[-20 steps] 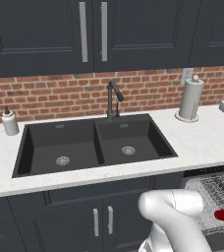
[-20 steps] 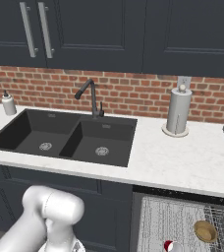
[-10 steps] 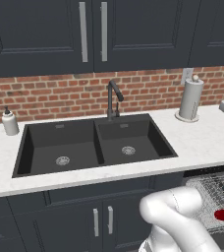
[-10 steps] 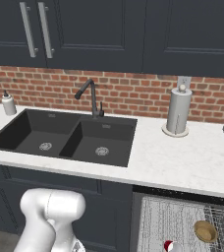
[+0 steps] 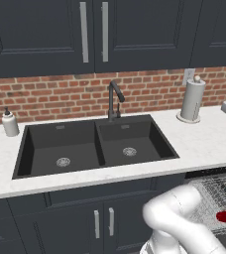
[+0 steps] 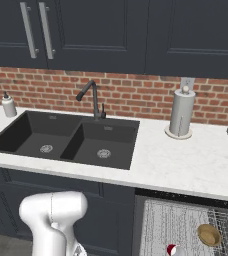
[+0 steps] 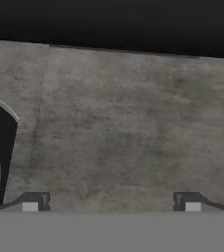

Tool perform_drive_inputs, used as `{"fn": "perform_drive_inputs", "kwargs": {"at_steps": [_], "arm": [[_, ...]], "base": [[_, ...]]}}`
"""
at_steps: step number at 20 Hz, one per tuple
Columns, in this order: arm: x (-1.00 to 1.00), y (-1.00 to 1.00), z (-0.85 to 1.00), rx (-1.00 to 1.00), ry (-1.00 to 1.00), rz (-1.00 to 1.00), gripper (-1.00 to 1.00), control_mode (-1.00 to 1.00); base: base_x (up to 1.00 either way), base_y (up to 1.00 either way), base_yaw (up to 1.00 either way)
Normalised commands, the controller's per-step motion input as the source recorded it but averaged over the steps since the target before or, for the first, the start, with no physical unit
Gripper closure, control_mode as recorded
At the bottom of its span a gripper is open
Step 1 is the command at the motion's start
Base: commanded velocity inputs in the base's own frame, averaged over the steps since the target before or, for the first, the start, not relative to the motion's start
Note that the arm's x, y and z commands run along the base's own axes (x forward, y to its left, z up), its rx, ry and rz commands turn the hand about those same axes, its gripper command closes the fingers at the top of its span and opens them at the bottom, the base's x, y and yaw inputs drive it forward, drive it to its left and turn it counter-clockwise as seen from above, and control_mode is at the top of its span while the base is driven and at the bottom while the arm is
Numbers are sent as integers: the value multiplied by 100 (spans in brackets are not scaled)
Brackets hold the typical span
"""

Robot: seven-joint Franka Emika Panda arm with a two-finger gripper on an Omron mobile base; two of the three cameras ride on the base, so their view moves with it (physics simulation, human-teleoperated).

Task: Pick up the cup and bowl from the counter, place them in the dishwasher, and close the dishwasher door.

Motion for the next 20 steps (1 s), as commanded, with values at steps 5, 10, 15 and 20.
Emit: {"fn": "perform_drive_inputs", "kwargs": {"at_steps": [5,10,15,20], "arm": [[83,-38,-96,15,0,-8,-100,-100],[39,-1,-37,0,-8,0,-100,-100],[30,5,-55,1,-14,0,-100,-100],[56,26,-61,0,-29,-12,-100,-100]], "base": [[0,0,0],[0,0,0],[0,0,0],[0,0,0]]}}
